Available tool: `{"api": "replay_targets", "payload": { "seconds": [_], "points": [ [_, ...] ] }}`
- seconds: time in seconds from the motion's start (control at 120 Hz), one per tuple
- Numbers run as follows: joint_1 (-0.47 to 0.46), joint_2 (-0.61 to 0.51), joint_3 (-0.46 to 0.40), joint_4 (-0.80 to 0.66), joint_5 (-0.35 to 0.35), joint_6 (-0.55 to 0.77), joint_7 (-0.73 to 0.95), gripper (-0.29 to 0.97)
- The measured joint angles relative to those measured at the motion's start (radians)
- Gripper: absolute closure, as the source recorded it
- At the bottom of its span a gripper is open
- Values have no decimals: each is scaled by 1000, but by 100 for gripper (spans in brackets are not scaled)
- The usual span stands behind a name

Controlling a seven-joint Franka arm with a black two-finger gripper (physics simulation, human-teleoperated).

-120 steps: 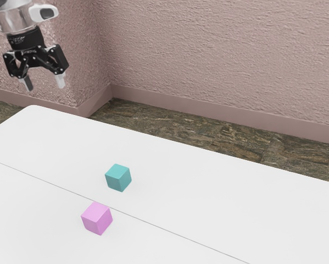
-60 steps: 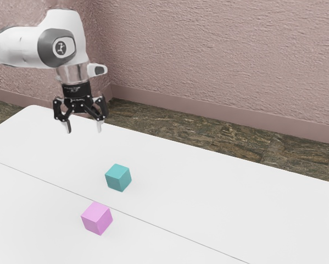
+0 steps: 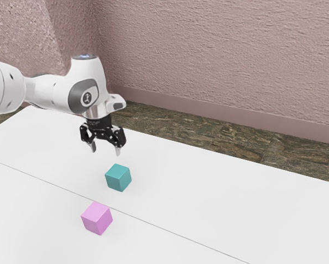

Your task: Pick up the blue block with one arm, and put the blue block on the pink block with one arm

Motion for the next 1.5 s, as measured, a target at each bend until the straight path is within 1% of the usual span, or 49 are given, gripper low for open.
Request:
{"api": "replay_targets", "payload": {
  "seconds": [0.067, 0.125, 0.175, 0.3, 0.517, 0.625, 0.783, 0.958, 1.5],
  "points": [
    [-5, 10, -1, -9, -2, 34, 29, 0],
    [-14, 5, -1, -58, -10, 69, 51, 0],
    [-14, 18, -2, -72, -14, 93, 70, 0],
    [-11, 73, -2, -54, -21, 143, 132, 0],
    [-17, 77, -2, -64, -38, 193, 220, 0],
    [-17, 94, -1, -65, -63, 208, 254, 0],
    [-19, 80, -1, -106, -111, 221, 292, 0],
    [-19, 75, -1, -131, -136, 228, 323, 0],
    [-14, 139, -2, -113, -147, 240, 381, 0]
  ]
}}
